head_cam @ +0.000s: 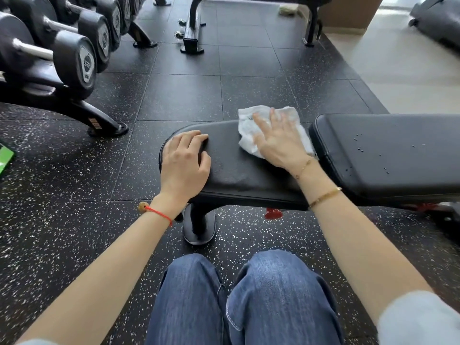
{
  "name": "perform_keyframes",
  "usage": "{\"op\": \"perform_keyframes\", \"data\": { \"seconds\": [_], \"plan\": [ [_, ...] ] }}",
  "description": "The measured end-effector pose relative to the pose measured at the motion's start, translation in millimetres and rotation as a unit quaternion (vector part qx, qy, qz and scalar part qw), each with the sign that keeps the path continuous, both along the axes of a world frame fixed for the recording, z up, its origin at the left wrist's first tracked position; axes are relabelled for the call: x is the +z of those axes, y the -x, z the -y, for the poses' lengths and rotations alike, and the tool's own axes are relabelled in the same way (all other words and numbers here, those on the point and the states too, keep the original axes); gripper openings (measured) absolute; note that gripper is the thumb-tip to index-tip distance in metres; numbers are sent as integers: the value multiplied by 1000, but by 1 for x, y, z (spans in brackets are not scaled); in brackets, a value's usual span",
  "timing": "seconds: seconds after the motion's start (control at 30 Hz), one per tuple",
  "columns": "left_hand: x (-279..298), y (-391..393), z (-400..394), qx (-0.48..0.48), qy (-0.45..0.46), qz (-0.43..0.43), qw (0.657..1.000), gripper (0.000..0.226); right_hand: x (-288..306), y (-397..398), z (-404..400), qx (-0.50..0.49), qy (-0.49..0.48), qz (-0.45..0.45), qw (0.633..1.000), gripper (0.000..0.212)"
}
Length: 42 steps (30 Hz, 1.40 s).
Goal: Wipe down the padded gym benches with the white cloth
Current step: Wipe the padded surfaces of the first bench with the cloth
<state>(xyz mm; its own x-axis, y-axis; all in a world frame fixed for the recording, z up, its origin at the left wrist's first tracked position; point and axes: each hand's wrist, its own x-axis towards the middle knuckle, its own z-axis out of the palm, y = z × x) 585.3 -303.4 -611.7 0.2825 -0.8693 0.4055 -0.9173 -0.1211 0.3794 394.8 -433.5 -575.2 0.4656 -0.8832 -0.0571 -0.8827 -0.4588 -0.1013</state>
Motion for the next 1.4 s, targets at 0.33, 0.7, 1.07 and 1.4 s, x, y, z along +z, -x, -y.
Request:
{"op": "perform_keyframes", "data": {
  "seconds": [0.33, 0.7, 1.07, 1.4],
  "plan": [
    [-1, -1, -1, -4, 5, 0, 1000, 42, -13, 72, -60, 43, 13, 38, 998, 59],
    [2, 1, -2, -3, 3, -9, 1000, 40, -4, 20, -39, 69, 22, 46, 996, 55],
    [17, 3, -6, -19, -17, -44, 999, 45, 4, -3, -11, 0, -10, 26, 1000, 55],
    [19, -39, -44, 62, 16, -72, 995, 39, -10, -13, -84, 197, 19, 52, 979, 53]
  ]
}}
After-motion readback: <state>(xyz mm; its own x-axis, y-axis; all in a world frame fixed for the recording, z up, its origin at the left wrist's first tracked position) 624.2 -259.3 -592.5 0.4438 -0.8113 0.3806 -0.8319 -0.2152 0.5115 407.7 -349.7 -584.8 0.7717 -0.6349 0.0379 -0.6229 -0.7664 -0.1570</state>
